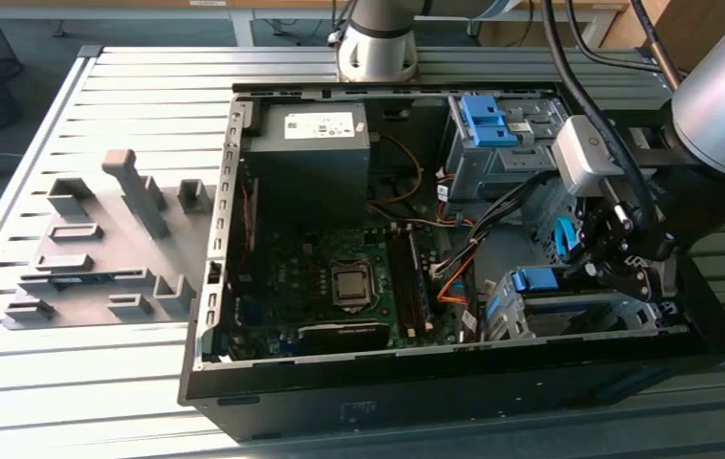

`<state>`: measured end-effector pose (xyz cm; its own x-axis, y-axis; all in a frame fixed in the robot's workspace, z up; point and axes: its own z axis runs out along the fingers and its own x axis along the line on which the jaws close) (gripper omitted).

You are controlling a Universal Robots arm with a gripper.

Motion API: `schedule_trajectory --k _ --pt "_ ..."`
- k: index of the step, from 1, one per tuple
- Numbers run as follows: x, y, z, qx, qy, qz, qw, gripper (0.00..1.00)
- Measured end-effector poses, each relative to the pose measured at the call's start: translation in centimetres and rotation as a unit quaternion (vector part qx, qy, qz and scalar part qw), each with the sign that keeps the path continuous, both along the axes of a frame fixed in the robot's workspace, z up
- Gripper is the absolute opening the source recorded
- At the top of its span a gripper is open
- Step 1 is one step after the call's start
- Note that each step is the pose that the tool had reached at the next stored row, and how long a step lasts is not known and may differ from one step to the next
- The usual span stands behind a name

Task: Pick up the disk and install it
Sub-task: 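Insert the second disk wire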

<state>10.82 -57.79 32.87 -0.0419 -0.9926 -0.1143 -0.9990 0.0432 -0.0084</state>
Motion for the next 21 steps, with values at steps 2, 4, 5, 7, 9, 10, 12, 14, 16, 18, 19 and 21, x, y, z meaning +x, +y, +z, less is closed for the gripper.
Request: schedule_trajectory --k 2,4,5,7,9,10,12,14,16,18,19,21 --pt "0.0 0.0 -0.01 0.0001 0.0 0.0 1.0 0.16" --pt "0.0 0.0 -0.02 0.0001 0.0 0.0 1.0 0.16" --pt "0.0 0.0 -0.02 0.0001 0.0 0.0 1.0 0.16" --pt "0.0 0.0 -0.02 0.0002 0.0 0.0 1.0 0.18" --pt "0.0 0.0 -0.02 0.0002 0.0 0.0 1.0 0.24" --pt "0.0 0.02 0.04 -0.0002 0.0001 0.0 1.0 0.24" --pt "0.0 0.04 0.42 -0.0012 0.0001 0.0 1.0 0.24" --pt "0.0 0.04 0.82 -0.0012 0.0 0.0 1.0 0.24" --pt "0.0 0.04 1.38 -0.0013 0.0 0.0 1.0 0.24" --pt "0.0 0.04 1.77 -0.0012 0.0 0.0 1.0 0.24" --pt "0.0 0.04 1.82 -0.0011 0.0 0.0 1.0 0.24" --pt "0.0 0.04 1.81 -0.001 0.0001 0.0 1.0 0.16"
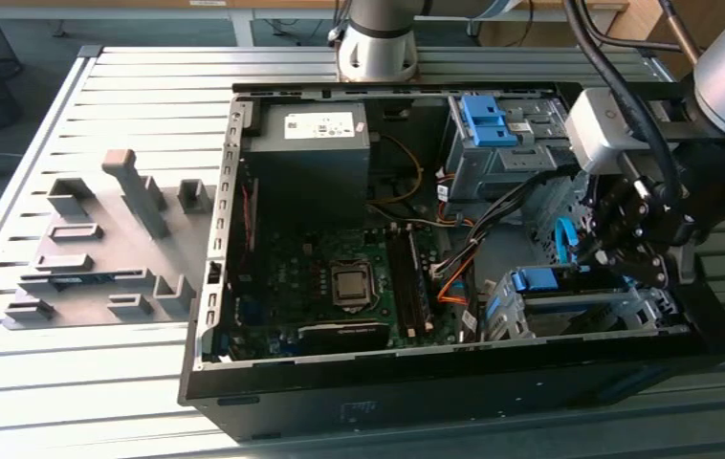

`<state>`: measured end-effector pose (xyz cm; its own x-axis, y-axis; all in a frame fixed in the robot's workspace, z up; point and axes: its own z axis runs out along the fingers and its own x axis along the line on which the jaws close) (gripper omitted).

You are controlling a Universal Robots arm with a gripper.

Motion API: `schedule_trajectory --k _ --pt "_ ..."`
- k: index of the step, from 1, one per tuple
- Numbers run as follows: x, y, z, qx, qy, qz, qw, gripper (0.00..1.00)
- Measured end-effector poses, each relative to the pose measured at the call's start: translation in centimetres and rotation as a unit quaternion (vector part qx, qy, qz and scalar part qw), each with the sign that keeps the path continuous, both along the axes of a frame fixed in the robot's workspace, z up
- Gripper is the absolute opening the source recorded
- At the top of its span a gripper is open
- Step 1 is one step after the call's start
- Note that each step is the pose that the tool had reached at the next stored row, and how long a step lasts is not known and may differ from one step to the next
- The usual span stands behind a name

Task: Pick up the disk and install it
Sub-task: 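Insert the second disk wire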

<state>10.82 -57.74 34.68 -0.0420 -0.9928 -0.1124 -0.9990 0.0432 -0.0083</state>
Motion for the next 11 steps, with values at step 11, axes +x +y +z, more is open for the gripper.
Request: schedule_trajectory --k 11 --pt "0.0 0.0 0.01 0.0001 0.0 0.0 1.0 0.11"
